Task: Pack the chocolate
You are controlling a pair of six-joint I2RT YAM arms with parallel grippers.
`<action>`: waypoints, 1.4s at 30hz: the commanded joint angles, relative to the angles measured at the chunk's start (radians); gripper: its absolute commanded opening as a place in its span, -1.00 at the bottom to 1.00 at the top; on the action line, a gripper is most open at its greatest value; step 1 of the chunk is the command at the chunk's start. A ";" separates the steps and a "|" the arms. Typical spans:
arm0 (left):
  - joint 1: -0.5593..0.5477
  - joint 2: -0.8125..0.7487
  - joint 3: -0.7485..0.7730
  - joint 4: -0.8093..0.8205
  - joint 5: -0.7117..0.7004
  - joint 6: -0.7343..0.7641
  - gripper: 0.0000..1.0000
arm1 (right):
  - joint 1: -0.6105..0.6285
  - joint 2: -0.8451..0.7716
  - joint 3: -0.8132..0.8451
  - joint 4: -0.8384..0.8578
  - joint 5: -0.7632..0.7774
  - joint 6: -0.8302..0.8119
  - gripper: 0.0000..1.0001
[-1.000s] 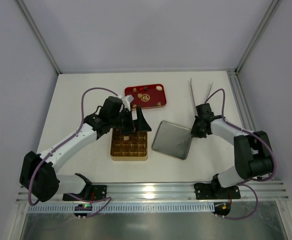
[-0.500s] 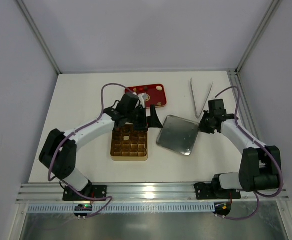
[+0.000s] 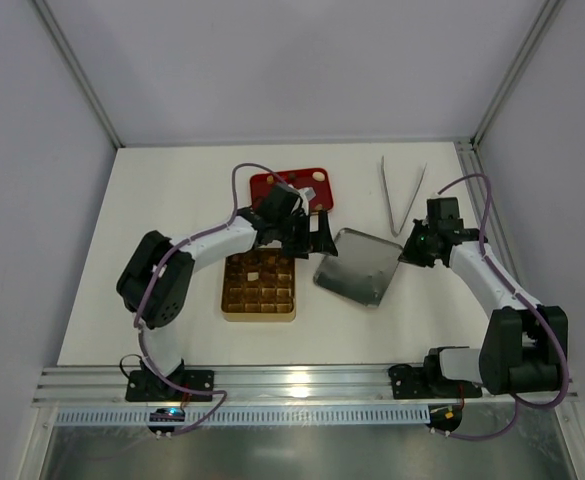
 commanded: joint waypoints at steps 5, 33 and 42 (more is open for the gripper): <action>0.025 0.098 0.100 0.041 0.042 0.109 0.97 | -0.008 -0.031 0.039 0.004 -0.027 -0.013 -0.92; 0.046 0.302 0.246 -0.049 0.082 0.120 0.78 | -0.011 0.092 -0.080 0.131 -0.038 0.047 -0.29; 0.010 0.370 0.340 -0.202 -0.050 0.172 0.44 | -0.006 0.176 -0.062 0.168 -0.013 0.049 -0.31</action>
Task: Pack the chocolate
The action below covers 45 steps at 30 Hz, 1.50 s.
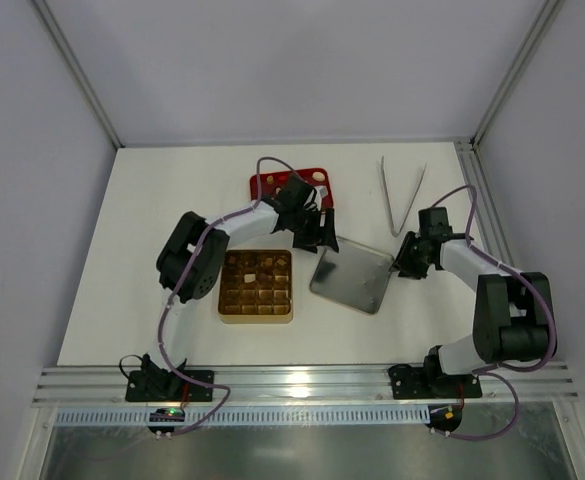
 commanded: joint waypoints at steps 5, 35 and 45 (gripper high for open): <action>-0.040 0.072 0.102 -0.228 -0.210 0.073 0.15 | 0.008 0.043 0.024 0.061 0.022 0.009 -0.32; -0.154 0.124 0.203 -0.367 -0.530 0.102 -1.00 | 0.023 0.054 0.006 0.136 -0.014 0.017 -0.30; -0.148 0.088 0.263 -0.433 -0.484 0.139 -1.00 | 0.023 0.026 -0.029 0.166 -0.053 0.012 -0.03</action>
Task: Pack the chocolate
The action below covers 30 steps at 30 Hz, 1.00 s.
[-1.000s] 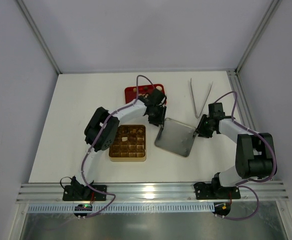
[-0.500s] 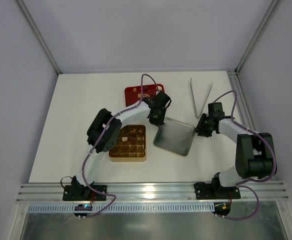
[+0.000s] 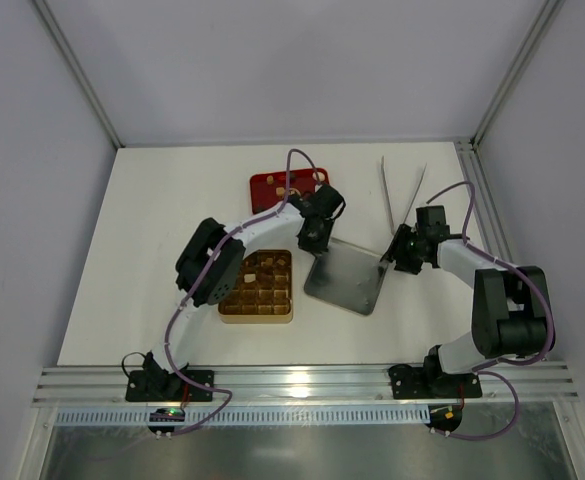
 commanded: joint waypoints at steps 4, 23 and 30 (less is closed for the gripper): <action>0.015 0.000 0.058 -0.111 0.075 0.026 -0.99 | 0.005 -0.025 -0.051 0.058 -0.037 0.017 0.07; 0.081 -0.021 0.088 -0.129 0.213 -0.045 -1.00 | 0.019 -0.106 -0.167 0.098 -0.077 0.059 0.23; 0.092 -0.011 0.123 -0.160 0.231 -0.043 -0.99 | 0.037 -0.121 -0.195 0.105 -0.066 0.074 0.24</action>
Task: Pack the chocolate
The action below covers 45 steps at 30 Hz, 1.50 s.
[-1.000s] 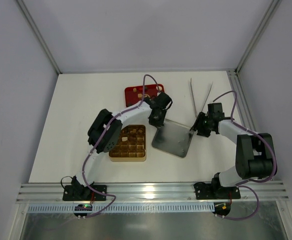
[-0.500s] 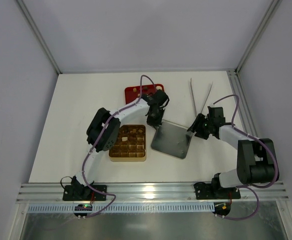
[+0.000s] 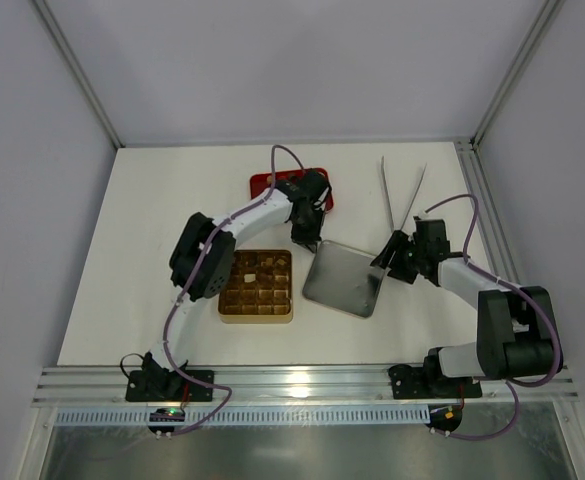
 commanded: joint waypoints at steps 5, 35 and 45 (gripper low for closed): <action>-0.003 -0.006 0.053 -0.074 -0.015 0.023 -0.85 | 0.013 -0.012 -0.057 -0.040 0.046 0.015 0.25; -0.029 0.046 -0.039 0.211 -0.102 0.205 -0.41 | 0.013 0.094 0.058 -0.057 0.056 -0.003 0.22; -0.024 0.067 -0.033 0.242 -0.075 0.209 -0.95 | 0.014 0.108 0.066 -0.054 0.054 -0.005 0.22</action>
